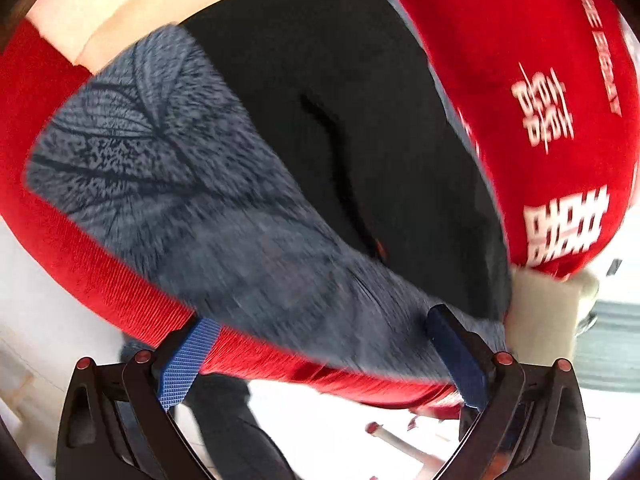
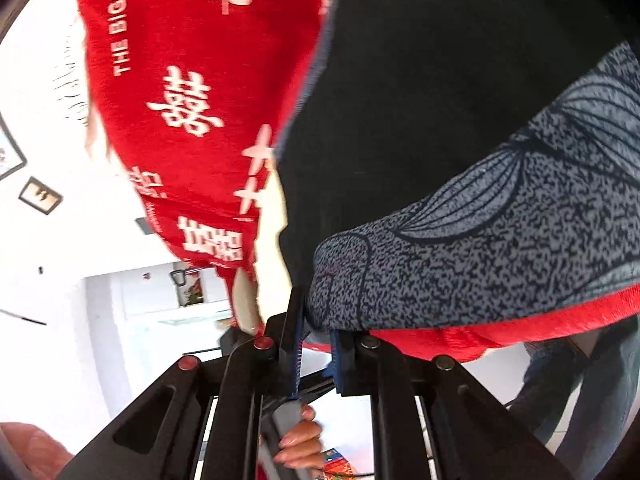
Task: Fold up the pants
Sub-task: 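Grasp the grey waistband edge with the left gripper while the right gripper grasps it too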
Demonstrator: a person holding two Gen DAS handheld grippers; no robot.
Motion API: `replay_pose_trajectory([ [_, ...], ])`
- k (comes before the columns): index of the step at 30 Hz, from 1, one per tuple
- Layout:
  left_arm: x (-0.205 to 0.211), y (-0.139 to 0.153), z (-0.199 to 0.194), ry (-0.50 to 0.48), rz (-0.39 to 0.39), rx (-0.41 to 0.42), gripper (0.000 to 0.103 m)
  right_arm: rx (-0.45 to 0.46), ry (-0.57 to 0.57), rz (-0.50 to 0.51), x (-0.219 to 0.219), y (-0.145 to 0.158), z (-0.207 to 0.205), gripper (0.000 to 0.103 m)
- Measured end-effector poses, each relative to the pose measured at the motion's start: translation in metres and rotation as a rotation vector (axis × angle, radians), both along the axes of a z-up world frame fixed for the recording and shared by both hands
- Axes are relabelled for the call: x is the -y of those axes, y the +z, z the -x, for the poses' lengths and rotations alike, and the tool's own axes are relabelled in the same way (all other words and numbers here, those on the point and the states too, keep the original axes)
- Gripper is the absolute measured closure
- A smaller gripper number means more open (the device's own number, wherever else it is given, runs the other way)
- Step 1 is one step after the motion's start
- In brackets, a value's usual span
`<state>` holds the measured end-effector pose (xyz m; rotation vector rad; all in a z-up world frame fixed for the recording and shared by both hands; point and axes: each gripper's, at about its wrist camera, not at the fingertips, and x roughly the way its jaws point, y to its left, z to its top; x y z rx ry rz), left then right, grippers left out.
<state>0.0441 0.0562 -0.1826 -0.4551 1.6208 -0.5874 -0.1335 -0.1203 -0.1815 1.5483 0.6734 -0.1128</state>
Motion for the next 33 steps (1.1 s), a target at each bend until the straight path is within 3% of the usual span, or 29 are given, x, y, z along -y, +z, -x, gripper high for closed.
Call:
replay_pose_trajectory([
  [2,0.002,-0.001,-0.006,0.028,-0.017,0.007,0.014,0.008,0.009,0.007,0.001,0.003,-0.001,0.09],
  [4,0.006,-0.002,-0.013,0.034,-0.008,-0.009,0.05,-0.017,0.04,0.023,0.0,-0.001,-0.002,0.086],
  [6,0.014,0.004,-0.02,-0.01,0.003,0.009,0.071,-0.042,0.055,0.02,-0.002,-0.009,-0.001,0.086],
  [8,0.02,0.01,-0.023,-0.042,-0.016,0.033,0.073,-0.064,0.056,0.025,-0.002,-0.019,0.008,0.083],
  [9,0.022,0.013,-0.026,-0.059,-0.015,0.044,0.08,-0.085,0.052,0.033,-0.002,-0.025,0.013,0.072],
  [10,0.025,0.016,-0.027,-0.072,-0.015,0.045,0.08,-0.107,0.036,0.036,-0.001,-0.032,0.021,0.06],
  [12,0.026,0.023,-0.03,-0.093,-0.006,0.043,0.08,-0.132,-0.026,0.025,0.0,-0.044,0.038,0.049],
  [16,0.032,0.036,-0.034,-0.162,-0.011,0.055,0.08,-0.096,-0.156,-0.025,0.004,-0.062,0.07,0.049],
  [19,0.036,0.04,-0.037,-0.205,-0.02,0.058,0.08,-0.01,-0.282,-0.085,0.01,-0.072,0.087,0.049],
  [20,0.037,0.04,-0.038,-0.216,-0.028,0.055,0.08,0.027,-0.316,-0.117,0.011,-0.075,0.09,0.051],
  [21,0.037,0.04,-0.038,-0.224,-0.035,0.053,0.08,0.063,-0.358,-0.166,0.013,-0.078,0.094,0.067],
  [22,0.037,0.041,-0.038,-0.231,-0.039,0.05,0.08,0.084,-0.414,-0.219,0.015,-0.081,0.099,0.092],
  [23,0.038,0.042,-0.037,-0.238,-0.042,0.051,0.08,0.076,-0.445,-0.235,0.018,-0.078,0.101,0.095],
  [25,0.041,0.05,-0.037,-0.261,-0.063,0.079,0.08,-0.006,-0.412,-0.181,0.024,-0.058,0.096,0.095],
  [29,0.047,0.071,-0.041,-0.278,-0.06,0.101,0.08,-0.106,-0.223,0.013,0.045,0.006,0.069,0.095],
  [33,0.065,0.105,-0.055,-0.289,-0.045,0.149,0.08,-0.153,-0.038,0.155,0.074,0.057,0.027,0.095],
])
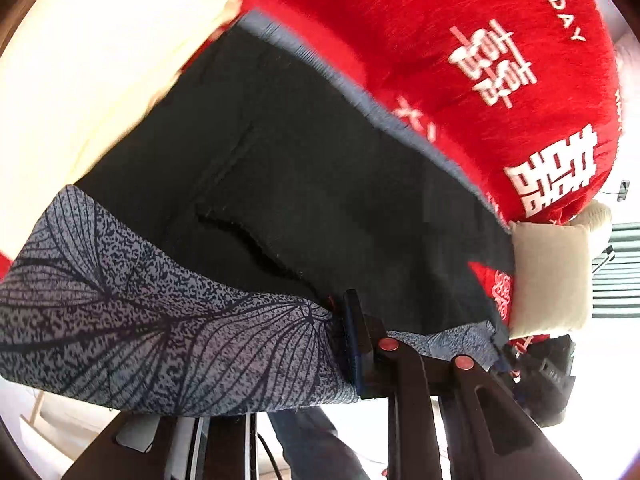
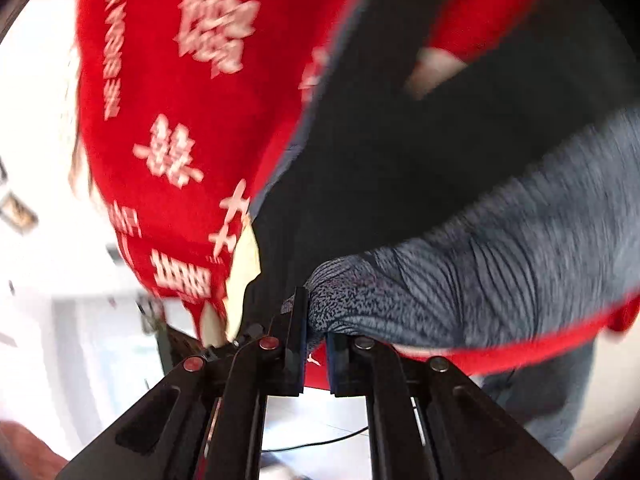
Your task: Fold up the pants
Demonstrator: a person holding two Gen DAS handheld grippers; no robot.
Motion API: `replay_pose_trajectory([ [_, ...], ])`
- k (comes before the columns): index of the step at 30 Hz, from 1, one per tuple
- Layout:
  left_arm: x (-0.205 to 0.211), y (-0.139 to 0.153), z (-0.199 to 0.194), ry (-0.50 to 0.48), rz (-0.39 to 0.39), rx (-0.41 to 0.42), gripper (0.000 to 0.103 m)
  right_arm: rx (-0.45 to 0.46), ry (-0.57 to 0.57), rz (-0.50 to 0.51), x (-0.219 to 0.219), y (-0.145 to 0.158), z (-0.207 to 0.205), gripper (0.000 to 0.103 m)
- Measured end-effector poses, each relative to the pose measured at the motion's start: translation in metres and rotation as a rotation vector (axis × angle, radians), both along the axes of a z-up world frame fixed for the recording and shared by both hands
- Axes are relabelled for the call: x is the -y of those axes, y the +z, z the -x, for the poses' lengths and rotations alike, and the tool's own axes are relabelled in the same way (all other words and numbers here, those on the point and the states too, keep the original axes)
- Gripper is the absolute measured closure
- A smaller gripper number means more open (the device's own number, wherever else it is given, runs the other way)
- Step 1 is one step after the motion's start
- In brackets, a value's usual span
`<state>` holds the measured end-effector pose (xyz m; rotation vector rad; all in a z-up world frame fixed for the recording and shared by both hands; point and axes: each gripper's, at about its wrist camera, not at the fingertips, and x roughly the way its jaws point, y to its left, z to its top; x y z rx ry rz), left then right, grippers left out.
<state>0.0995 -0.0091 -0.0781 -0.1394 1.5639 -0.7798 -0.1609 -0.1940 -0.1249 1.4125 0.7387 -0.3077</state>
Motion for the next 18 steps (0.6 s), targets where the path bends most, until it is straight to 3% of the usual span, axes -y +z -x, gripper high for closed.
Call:
replay_pose_trajectory([
  [4,0.036,0.023,-0.032,0.007,0.024,0.054,0.08,-0.01,0.111,0.022,0.062,0.017,-0.045,0.095],
  [8,0.078,0.019,-0.075,0.01,0.011,0.117,0.08,-0.039,0.17,0.018,0.115,0.006,-0.092,0.094],
  [13,0.126,-0.028,-0.125,0.02,-0.061,0.154,0.079,-0.158,0.246,0.005,0.171,-0.05,-0.159,0.093],
  [15,0.141,-0.048,-0.137,0.024,-0.134,0.164,0.072,-0.196,0.255,-0.007,0.187,-0.076,-0.167,0.091],
  [18,0.15,-0.065,-0.145,0.046,-0.199,0.157,0.072,-0.221,0.261,-0.052,0.201,-0.108,-0.174,0.091],
])
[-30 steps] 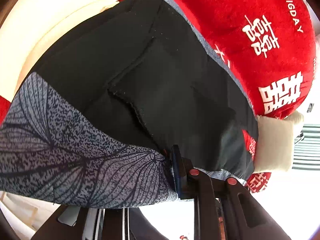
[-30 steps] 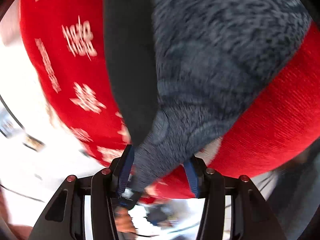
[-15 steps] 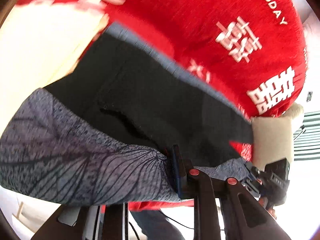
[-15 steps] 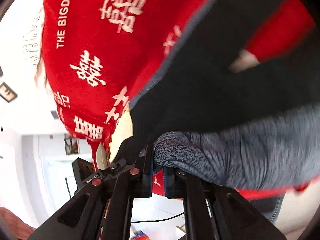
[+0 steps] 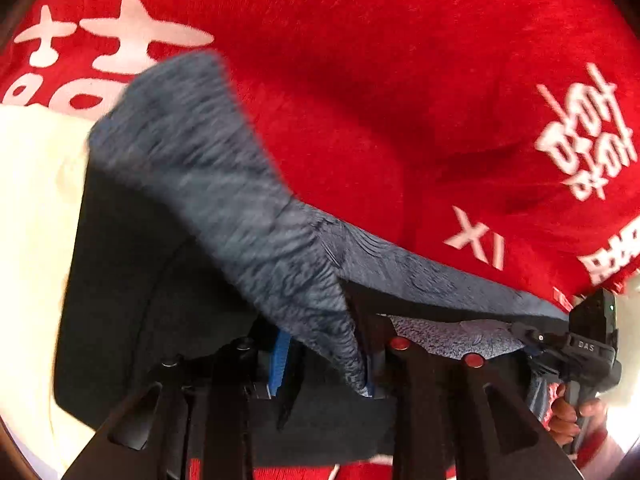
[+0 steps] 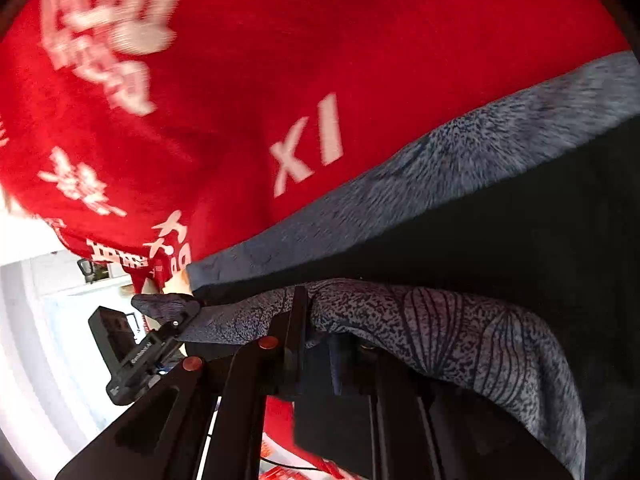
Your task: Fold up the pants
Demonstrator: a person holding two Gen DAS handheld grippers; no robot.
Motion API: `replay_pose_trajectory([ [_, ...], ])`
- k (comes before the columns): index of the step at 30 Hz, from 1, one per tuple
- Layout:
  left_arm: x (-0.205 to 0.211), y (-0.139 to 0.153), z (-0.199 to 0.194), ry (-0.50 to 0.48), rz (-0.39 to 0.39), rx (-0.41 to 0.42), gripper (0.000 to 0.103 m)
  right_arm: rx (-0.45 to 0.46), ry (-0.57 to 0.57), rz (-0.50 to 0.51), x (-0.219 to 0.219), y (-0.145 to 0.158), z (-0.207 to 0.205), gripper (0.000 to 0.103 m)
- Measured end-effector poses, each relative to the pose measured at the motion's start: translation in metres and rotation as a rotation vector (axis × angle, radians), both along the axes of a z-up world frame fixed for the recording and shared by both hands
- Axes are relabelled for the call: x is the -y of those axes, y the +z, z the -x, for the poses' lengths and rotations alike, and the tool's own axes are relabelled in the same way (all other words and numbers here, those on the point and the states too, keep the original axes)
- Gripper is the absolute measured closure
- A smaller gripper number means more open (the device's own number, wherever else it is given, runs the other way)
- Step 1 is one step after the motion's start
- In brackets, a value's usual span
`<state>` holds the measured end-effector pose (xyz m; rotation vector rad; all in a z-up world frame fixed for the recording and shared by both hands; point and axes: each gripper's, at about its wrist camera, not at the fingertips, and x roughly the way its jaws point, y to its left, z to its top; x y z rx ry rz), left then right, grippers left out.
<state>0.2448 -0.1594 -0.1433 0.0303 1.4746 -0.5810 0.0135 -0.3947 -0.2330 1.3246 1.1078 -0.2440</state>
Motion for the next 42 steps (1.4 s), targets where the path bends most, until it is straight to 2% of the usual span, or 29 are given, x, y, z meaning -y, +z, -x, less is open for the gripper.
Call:
replay_pose_trajectory([
  [2,-0.001,0.005,0.002,0.005,-0.01,0.005,0.072,0.014,-0.019,-0.047,0.006,-0.008,0.0,0.089],
  [3,-0.003,0.011,0.004,-0.001,-0.015,0.013,0.072,0.024,-0.021,-0.066,0.007,-0.007,0.002,0.08],
  [4,-0.005,0.019,0.007,-0.008,-0.018,0.021,0.071,0.04,-0.016,-0.079,0.007,-0.003,0.003,0.063],
  [5,-0.007,0.026,0.01,-0.011,-0.031,0.034,0.063,0.056,-0.012,-0.08,0.008,0.001,0.001,0.051],
  [6,-0.012,0.038,0.013,-0.003,-0.071,0.081,0.031,0.073,-0.003,-0.077,0.008,0.01,0.001,0.032],
  [7,-0.016,0.048,0.014,0.011,-0.093,0.13,0.018,0.08,0.004,-0.068,0.007,0.018,0.0,0.03],
  [9,-0.023,0.065,0.018,0.016,-0.089,0.181,0.018,0.08,0.038,-0.017,0.002,0.037,-0.002,0.03],
  [11,-0.025,0.066,0.019,0.016,-0.099,0.173,0.018,0.085,0.099,0.054,-0.007,0.056,-0.005,0.031],
  [14,-0.012,0.037,0.024,-0.003,-0.174,0.151,0.018,0.06,0.217,0.086,-0.028,0.061,-0.015,0.041],
  [16,-0.002,0.011,0.027,-0.012,-0.233,0.145,0.018,-0.028,0.299,0.151,-0.037,0.046,-0.022,0.042],
  [17,0.003,-0.005,0.029,-0.014,-0.29,0.145,0.018,-0.071,0.328,0.197,-0.038,0.039,-0.025,0.043],
  [18,0.008,-0.014,0.032,-0.019,-0.335,0.163,0.018,-0.1,0.352,0.251,-0.037,0.032,-0.03,0.054],
  [19,0.012,-0.016,0.035,-0.029,-0.356,0.193,0.014,-0.096,0.356,0.301,-0.033,0.03,-0.033,0.061],
  [21,0.02,-0.013,0.043,-0.062,-0.382,0.221,0.013,-0.077,0.301,0.291,-0.021,0.035,-0.035,0.061],
  [23,0.022,-0.007,0.05,-0.08,-0.371,0.199,0.013,-0.016,0.215,0.263,-0.011,0.048,-0.026,0.057],
  [25,0.025,0.004,0.063,-0.094,-0.338,0.174,0.013,0.042,0.171,0.273,-0.007,0.068,-0.01,0.04],
  [27,0.031,0.015,0.08,-0.126,-0.305,0.168,0.013,0.058,0.151,0.313,-0.01,0.085,0.011,0.032],
  [30,0.047,0.025,0.116,-0.207,-0.258,0.144,0.013,0.008,0.115,0.35,-0.013,0.1,0.057,0.032],
  [34,0.076,0.03,0.169,-0.347,-0.174,0.106,0.013,-0.104,-0.001,0.393,-0.033,0.116,0.15,0.032],
  [39,0.101,0.036,0.228,-0.491,-0.106,0.071,0.013,-0.237,-0.164,0.441,-0.076,0.118,0.252,0.032],
  [42,0.101,0.041,0.25,-0.555,-0.085,0.094,0.013,-0.322,-0.237,0.428,-0.1,0.106,0.311,0.032],
])
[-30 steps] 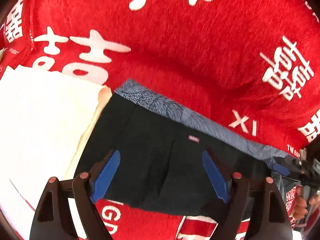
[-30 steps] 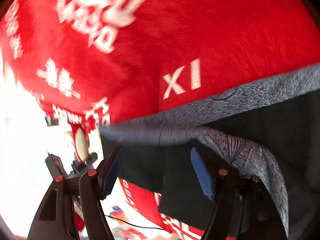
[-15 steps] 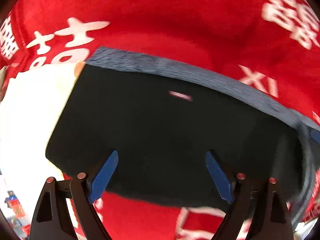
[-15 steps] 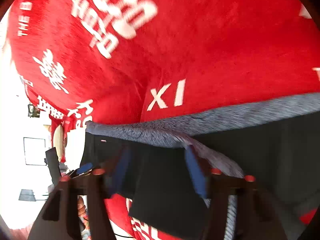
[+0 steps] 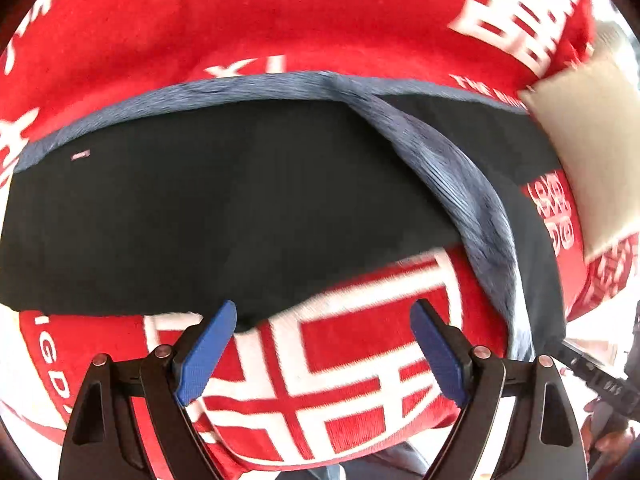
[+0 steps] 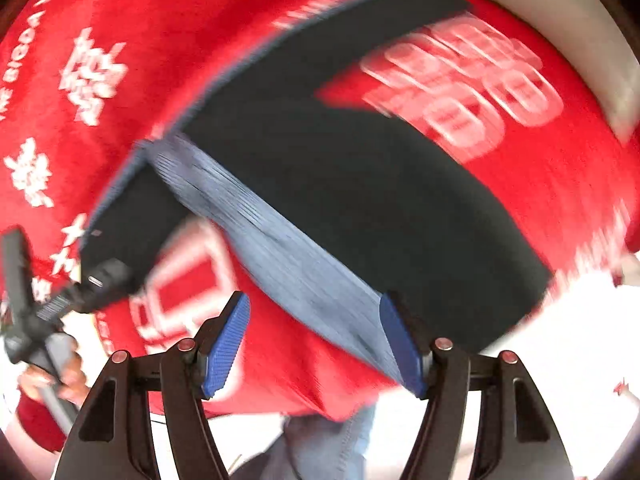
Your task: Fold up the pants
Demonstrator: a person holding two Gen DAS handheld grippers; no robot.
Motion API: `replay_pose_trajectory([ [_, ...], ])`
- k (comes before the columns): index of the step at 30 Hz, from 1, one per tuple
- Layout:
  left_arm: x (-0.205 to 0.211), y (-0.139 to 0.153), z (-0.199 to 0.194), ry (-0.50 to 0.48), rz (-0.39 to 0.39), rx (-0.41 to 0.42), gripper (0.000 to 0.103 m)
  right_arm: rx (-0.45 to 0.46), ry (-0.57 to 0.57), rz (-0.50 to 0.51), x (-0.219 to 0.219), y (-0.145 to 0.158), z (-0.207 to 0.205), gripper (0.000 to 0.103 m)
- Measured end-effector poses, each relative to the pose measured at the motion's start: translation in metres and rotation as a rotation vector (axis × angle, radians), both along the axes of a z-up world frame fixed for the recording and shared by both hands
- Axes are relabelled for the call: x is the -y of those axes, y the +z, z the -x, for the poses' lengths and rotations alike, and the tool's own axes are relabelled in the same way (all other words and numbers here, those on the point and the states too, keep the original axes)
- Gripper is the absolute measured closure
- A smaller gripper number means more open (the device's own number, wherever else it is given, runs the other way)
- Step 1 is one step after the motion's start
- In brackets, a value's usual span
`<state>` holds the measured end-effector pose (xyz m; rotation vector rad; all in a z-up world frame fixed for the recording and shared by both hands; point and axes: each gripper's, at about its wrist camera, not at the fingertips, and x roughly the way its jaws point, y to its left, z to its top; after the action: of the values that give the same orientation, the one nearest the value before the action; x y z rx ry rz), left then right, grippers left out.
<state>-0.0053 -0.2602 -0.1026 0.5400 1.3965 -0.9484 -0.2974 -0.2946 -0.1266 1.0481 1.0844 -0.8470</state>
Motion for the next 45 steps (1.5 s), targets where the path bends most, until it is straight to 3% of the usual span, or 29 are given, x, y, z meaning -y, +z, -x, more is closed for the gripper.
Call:
replay_pose_trajectory([
  [7,-0.027,-0.001,0.028,-0.048,-0.039,0.009,0.013,-0.05,-0.114,-0.039,-0.035,-0.045,0.072,0.032],
  [11,-0.027,-0.01,0.042,-0.054,-0.076,-0.011,0.013,0.034,-0.133,-0.061,-0.033,-0.055,0.085,0.033],
  [12,-0.023,-0.013,0.047,-0.061,-0.084,-0.008,0.013,0.056,-0.129,-0.059,-0.03,-0.057,0.085,0.037],
  [14,-0.012,-0.017,0.058,-0.071,-0.104,-0.005,0.013,0.102,-0.117,-0.088,-0.029,-0.06,0.085,0.066],
  [15,-0.009,-0.017,0.062,-0.07,-0.108,-0.006,0.013,0.119,-0.106,-0.131,-0.025,-0.062,0.084,0.095],
  [16,-0.005,-0.016,0.065,-0.066,-0.11,-0.007,0.013,0.126,-0.101,-0.159,-0.021,-0.064,0.082,0.098],
  [18,0.005,-0.011,0.072,-0.057,-0.111,-0.003,0.013,0.18,-0.094,-0.199,-0.013,-0.052,0.085,0.099],
  [23,0.036,-0.001,0.076,-0.015,-0.123,0.009,0.013,0.285,0.012,-0.163,0.045,0.019,0.08,0.1],
  [28,0.07,0.008,0.063,0.066,-0.123,0.025,0.013,0.338,0.1,-0.087,0.148,0.078,0.07,0.1],
  [33,0.104,0.016,0.056,0.158,-0.104,0.052,0.013,0.373,0.136,-0.031,0.245,0.108,0.043,0.1],
  [38,0.123,0.018,0.046,0.234,-0.098,0.077,0.013,0.323,0.164,0.012,0.322,0.11,-0.016,0.1],
  [44,0.154,0.006,0.036,0.259,-0.113,0.124,0.013,0.073,0.257,0.009,0.371,0.053,-0.059,0.096],
  [45,0.157,0.003,0.035,0.255,-0.117,0.13,0.013,0.037,0.256,-0.004,0.375,0.045,-0.062,0.089],
])
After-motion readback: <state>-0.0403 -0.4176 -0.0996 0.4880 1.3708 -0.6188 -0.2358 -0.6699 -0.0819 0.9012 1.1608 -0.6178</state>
